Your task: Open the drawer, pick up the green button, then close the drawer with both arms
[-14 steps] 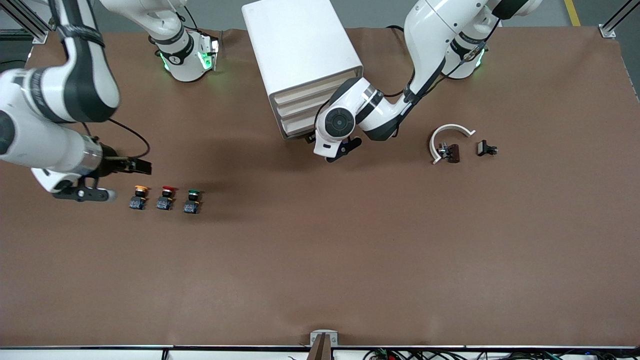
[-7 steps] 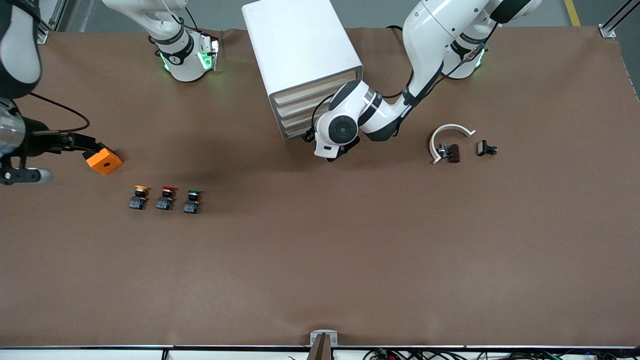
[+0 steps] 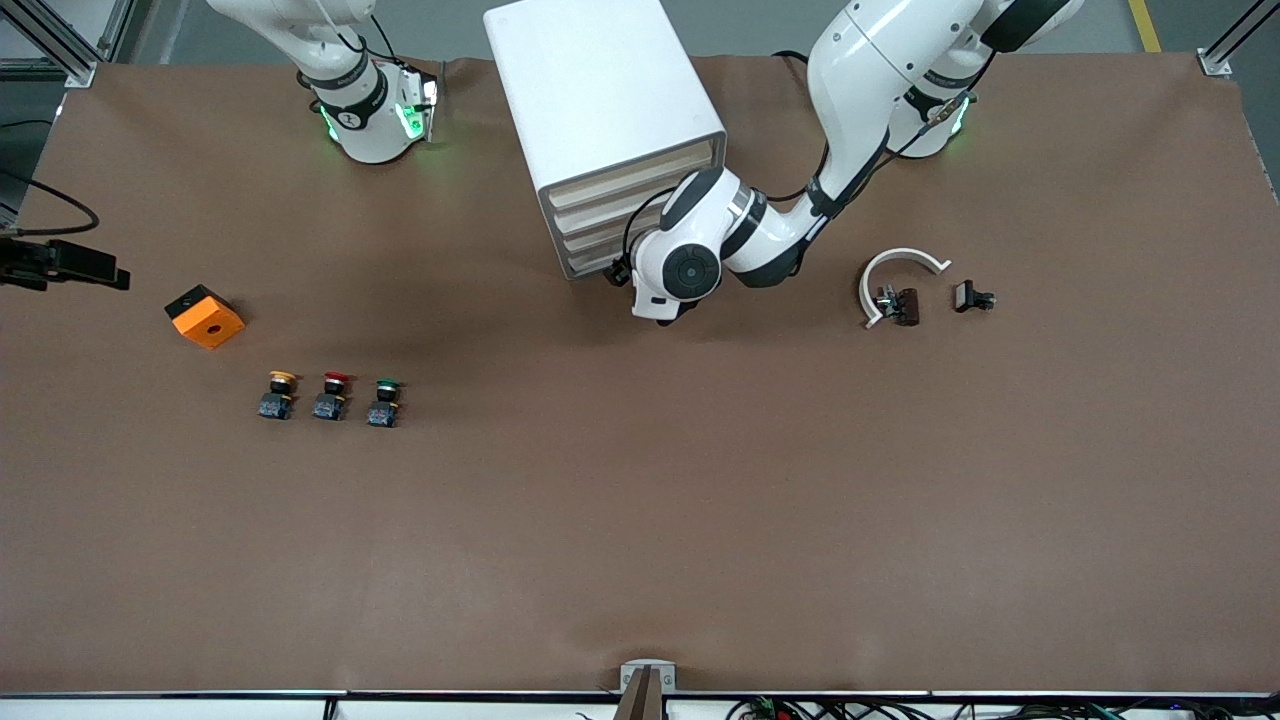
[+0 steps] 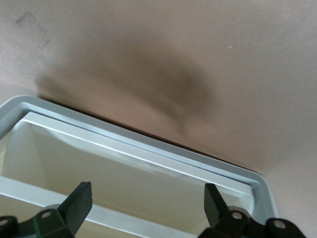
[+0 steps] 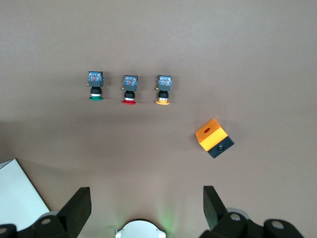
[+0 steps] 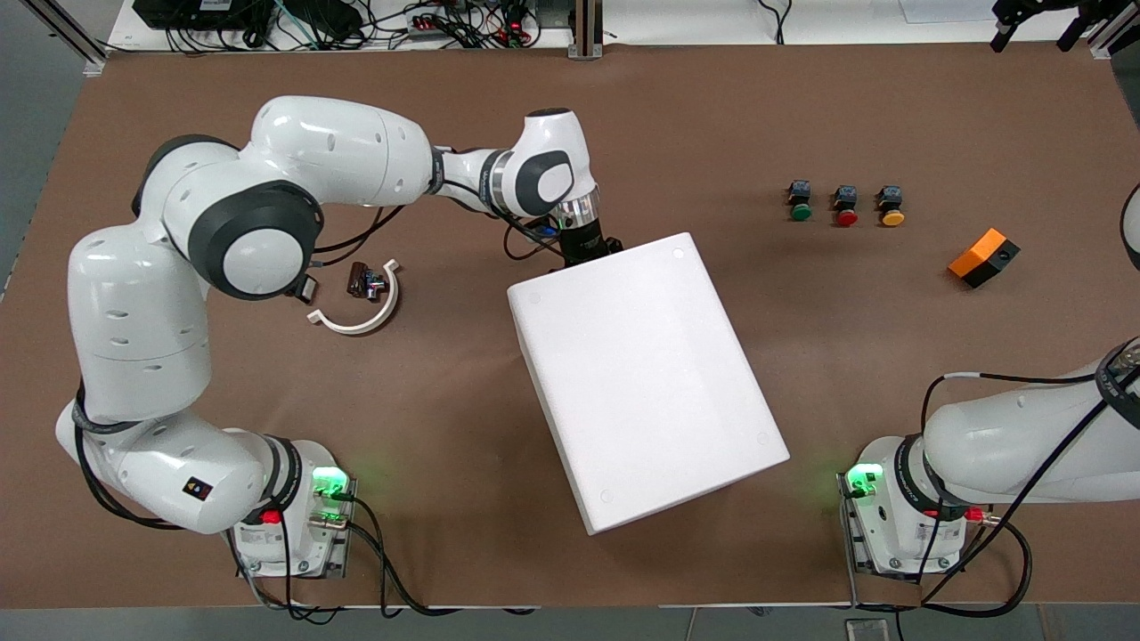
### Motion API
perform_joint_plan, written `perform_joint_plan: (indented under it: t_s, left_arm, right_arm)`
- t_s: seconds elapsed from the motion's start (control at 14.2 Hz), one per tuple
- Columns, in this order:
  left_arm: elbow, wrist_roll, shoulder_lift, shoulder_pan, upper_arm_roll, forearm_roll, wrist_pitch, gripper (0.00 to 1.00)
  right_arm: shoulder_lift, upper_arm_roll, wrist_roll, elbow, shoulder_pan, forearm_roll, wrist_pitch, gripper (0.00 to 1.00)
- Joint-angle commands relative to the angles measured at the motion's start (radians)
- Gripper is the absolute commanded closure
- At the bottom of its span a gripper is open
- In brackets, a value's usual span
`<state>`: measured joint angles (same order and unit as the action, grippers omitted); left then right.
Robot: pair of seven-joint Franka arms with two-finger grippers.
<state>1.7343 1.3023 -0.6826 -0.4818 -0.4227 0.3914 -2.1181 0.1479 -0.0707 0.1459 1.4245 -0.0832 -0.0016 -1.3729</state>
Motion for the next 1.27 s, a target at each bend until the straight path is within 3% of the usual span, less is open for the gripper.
perform_joint_plan:
  t_s: [0.0, 0.21, 0.42, 0.71, 0.92, 1.2]
  left_arm:
    - [-0.076, 0.009, -0.008, 0.048, 0.002, 0.003, 0.026, 0.0]
    - [-0.134, 0.017, 0.012, 0.097, 0.015, -0.093, 0.026, 0.0]
    - [-0.157, 0.011, 0.072, 0.169, 0.019, -0.106, 0.036, 0.0]
    - [-0.173, 0.003, 0.191, 0.244, 0.025, -0.31, 0.209, 0.0]
    - [-0.17, -0.07, 0.274, 0.308, 0.027, -0.316, 0.295, 0.0]
    - [-0.167, -0.306, 0.397, 0.429, 0.027, -0.318, 0.413, 0.0]
  right_arm:
    - [0.016, 0.014, 0.001, -0.076, -0.016, -0.012, 0.029, 0.0]
    - [0.006, 0.012, -0.009, -0.084, -0.015, -0.014, 0.067, 0.0]
    - [-0.01, 0.012, -0.017, -0.085, -0.015, 0.026, 0.138, 0.0]
    - [-0.063, 0.014, -0.089, -0.076, -0.015, 0.029, 0.123, 0.0]
    - [-0.071, 0.022, -0.18, -0.07, -0.007, 0.029, 0.112, 0.0]
    - [-0.102, 0.028, -0.18, -0.043, 0.02, 0.031, 0.072, 0.0]
